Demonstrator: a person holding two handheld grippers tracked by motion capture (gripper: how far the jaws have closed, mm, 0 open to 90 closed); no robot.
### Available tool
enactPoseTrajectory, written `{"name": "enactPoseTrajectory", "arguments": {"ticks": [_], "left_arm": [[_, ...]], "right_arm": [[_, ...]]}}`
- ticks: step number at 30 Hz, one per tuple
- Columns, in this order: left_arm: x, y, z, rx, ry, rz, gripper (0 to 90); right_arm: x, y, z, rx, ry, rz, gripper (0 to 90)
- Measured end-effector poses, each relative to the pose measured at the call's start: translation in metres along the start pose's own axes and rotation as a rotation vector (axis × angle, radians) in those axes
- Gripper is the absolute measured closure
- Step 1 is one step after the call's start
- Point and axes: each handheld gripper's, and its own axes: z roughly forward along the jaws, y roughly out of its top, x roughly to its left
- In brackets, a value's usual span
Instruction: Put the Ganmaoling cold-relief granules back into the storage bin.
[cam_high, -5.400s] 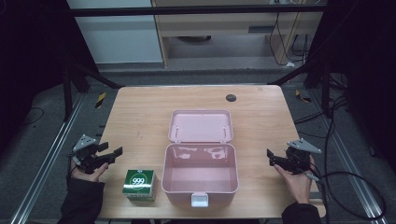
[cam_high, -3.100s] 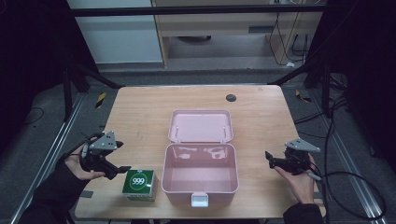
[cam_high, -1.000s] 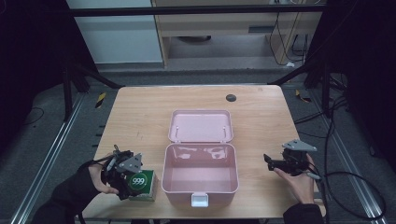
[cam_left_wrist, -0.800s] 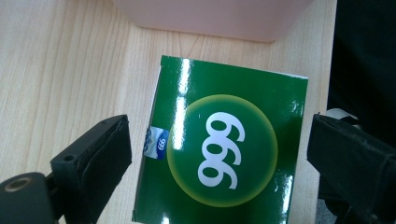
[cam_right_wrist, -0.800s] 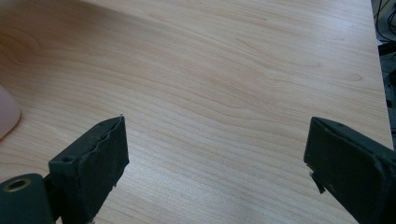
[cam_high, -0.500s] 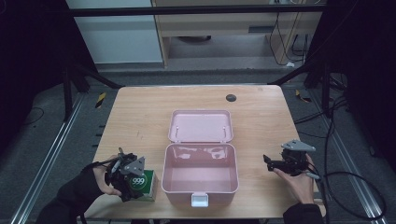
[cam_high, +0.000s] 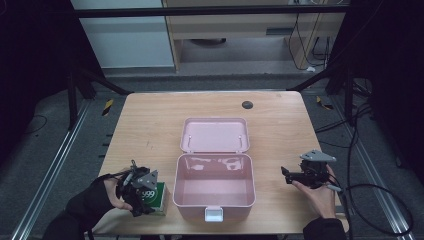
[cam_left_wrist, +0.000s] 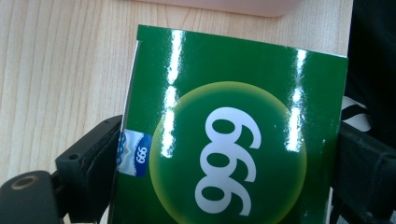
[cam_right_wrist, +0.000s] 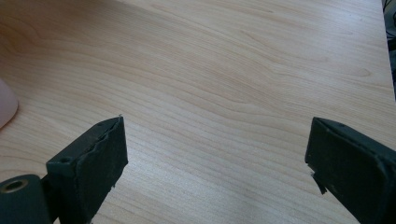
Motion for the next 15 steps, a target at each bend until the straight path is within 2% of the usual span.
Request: {"name": "enactPoseTrajectory", "arguments": {"ticks": [15], "left_arm": [[0.0007, 0.0017, 0.0044, 0.029, -0.01, 0.011, 10.8]], "right_arm": [[0.0007, -0.0008, 0.0023, 0.016, 0.008, -0.012, 6.2]]}}
